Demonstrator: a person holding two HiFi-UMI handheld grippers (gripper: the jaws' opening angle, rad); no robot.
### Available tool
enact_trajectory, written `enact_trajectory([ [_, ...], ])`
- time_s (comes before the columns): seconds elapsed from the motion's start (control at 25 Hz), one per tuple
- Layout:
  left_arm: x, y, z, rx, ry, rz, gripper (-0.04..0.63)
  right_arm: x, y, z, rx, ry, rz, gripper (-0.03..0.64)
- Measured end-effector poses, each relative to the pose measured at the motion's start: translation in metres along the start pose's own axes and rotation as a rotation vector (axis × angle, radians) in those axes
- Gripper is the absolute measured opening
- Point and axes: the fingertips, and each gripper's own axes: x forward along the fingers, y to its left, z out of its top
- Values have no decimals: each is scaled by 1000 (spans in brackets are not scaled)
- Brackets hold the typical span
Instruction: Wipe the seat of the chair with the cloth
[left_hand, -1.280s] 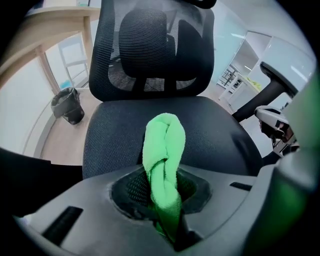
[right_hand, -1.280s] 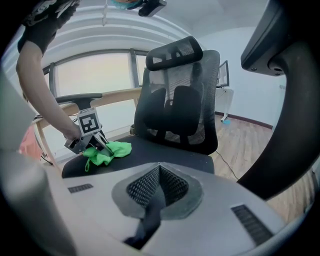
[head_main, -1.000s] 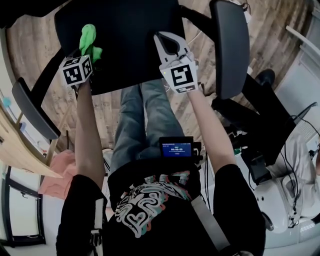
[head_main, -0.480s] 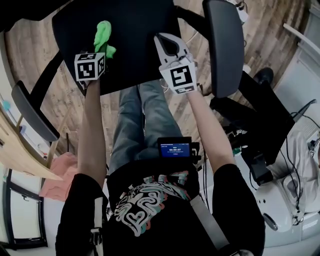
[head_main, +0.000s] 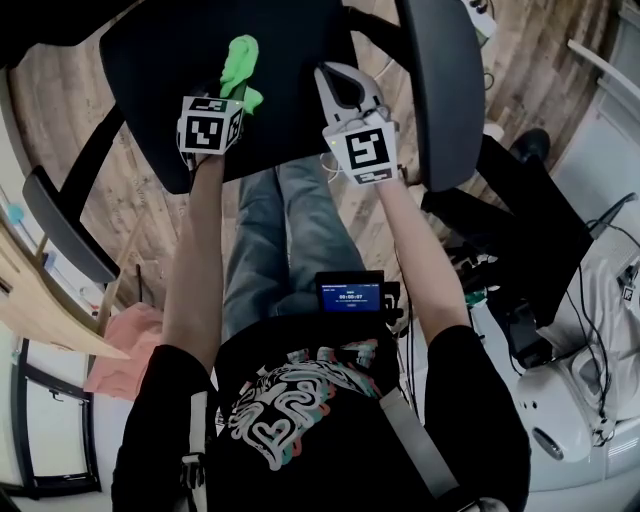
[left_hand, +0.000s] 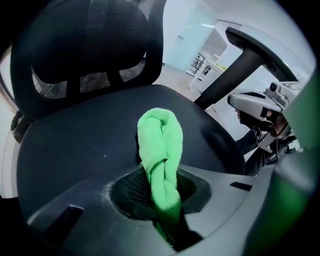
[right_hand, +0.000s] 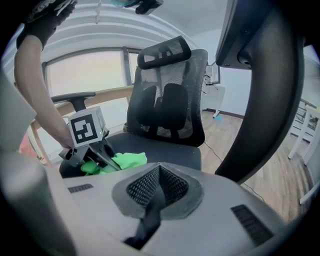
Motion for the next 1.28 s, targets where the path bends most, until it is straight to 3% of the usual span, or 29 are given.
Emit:
enact_trajectory([
  [0.4, 22, -62, 16, 109, 29, -109, 72, -12, -3, -11, 14, 42, -6, 0],
  [0.64, 29, -96, 20, 237, 48, -160, 72, -17, -7, -15, 2, 36, -27, 0],
  [0.92, 30, -100, 19, 244, 51, -185, 72, -18, 9, -22, -29, 89, 24, 0],
  [1.12, 29, -98, 20, 227, 49, -186, 72, -11, 9, -18, -25, 35, 17, 0],
  [1.28, 27, -97, 20, 214, 47, -192, 72, -11, 5, -15, -28, 85, 19, 0],
])
